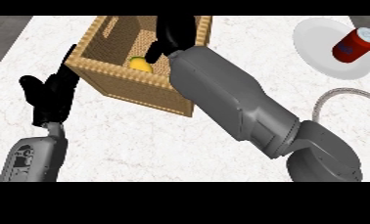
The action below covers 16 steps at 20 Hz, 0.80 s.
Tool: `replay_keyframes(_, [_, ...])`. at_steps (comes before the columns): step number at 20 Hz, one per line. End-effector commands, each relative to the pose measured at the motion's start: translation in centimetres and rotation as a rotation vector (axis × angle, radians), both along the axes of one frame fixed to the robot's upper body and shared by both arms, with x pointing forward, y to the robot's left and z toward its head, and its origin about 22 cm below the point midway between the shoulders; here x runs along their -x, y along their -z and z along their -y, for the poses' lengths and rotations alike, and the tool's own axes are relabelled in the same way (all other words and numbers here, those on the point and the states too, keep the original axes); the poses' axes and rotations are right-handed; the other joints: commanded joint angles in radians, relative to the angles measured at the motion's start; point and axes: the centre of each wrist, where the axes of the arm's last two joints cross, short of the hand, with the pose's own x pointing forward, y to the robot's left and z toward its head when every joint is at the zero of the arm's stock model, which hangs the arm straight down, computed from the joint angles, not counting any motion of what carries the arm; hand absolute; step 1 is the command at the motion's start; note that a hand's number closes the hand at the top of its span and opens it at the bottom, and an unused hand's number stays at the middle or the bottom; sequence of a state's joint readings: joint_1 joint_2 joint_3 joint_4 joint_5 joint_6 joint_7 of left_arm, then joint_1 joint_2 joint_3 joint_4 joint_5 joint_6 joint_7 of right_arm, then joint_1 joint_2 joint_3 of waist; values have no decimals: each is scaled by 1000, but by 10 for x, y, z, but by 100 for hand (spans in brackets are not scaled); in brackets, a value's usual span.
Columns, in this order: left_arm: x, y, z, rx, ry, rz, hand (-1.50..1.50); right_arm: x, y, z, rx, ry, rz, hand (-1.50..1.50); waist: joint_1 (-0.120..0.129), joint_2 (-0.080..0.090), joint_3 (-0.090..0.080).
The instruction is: Pick the lemon from the placemat and place it in the basket
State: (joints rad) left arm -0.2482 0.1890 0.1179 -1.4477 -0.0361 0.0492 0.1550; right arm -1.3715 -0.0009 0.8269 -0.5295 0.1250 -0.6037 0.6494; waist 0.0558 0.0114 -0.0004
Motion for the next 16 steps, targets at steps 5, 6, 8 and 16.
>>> replay_keyframes(5, [16, 5, -20, -13, -59, -11, 0, -12, -12, 32, -318, 101, -17, -150, -55, -14, 1])
replay_keyframes(6, [1, 7, -19, -5, -74, -18, 0, -14, -9, 49, -324, 79, -13, -150, -74, -12, 1])
replay_keyframes(8, [14, 3, -22, -12, -67, -13, 0, -11, 8, 66, -343, 93, -43, -150, -65, -15, 1])
replay_keyframes(16, [19, -4, -31, -3, -61, -5, 0, 10, 31, 154, -383, 12, -31, -150, -69, -16, 1])
